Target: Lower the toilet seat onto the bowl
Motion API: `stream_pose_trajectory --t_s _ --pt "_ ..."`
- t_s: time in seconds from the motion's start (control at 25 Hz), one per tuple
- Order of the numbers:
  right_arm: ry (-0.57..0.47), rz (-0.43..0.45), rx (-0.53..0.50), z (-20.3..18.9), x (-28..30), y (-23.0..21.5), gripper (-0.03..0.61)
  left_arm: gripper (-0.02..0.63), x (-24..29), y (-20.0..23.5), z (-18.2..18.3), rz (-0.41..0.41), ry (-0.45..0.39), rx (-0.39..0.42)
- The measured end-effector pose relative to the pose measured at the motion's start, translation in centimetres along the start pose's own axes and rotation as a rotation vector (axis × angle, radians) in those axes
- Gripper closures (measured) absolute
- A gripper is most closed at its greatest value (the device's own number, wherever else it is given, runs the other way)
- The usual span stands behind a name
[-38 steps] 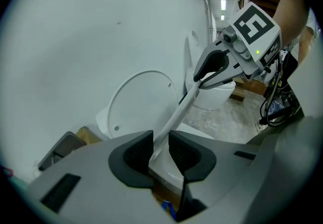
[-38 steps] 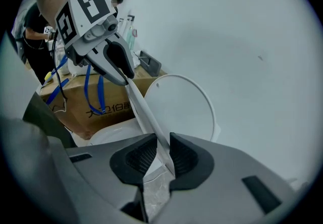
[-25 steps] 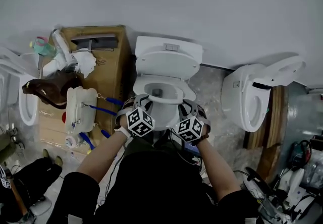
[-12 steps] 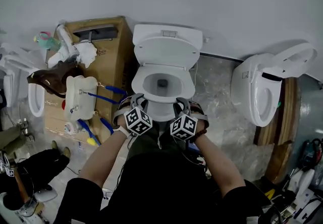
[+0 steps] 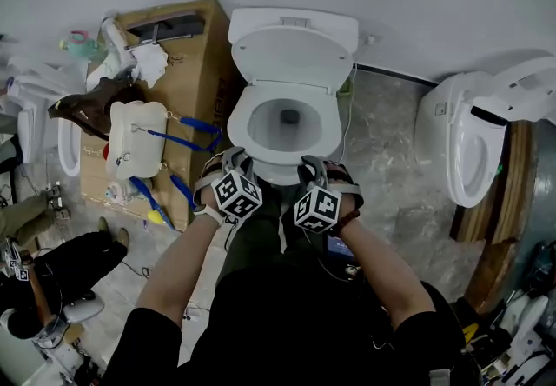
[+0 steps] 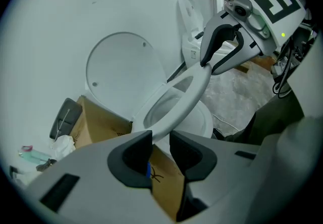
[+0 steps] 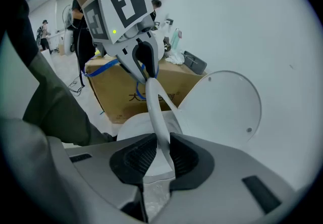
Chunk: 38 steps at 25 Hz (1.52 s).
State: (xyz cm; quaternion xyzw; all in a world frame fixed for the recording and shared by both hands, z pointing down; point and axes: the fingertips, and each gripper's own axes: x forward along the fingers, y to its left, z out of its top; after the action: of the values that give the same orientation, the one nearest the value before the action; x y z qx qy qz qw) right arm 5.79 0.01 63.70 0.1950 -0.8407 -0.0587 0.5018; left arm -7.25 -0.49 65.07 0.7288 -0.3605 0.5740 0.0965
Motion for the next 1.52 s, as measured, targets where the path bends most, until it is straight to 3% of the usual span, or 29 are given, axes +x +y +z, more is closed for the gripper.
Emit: stream_pose_trajectory --t_s 0.2,0.6,0.8,1.24,1.52 --pt "-0.016 0.014 -0.015 -0.5 0.6 1.1 0.482 0.502 0.6 -0.8 -0.7 -0.002 0.018 0.029" --pt "-0.008 0.054 -0.09 -2.0 2.4 4.6 0.482 0.494 2.4 -3.4 -3.1 -0.087 0.011 0.168" --pt "0.02 0.063 -0.09 -3.2 3.4 7.3 0.482 0.479 3.7 -5.4 -5.0 -0.156 0.029 0.183" --pt "-0.022 0.041 -0.198 -5.4 5.9 10.4 0.48 0.474 6.4 -8.1 -7.1 -0.174 -0.014 0.251" --pt "-0.005 0.048 -0.206 -6.9 7.7 12.6 0.477 0.474 8.4 -9.9 -8.7 -0.142 -0.015 0.293"
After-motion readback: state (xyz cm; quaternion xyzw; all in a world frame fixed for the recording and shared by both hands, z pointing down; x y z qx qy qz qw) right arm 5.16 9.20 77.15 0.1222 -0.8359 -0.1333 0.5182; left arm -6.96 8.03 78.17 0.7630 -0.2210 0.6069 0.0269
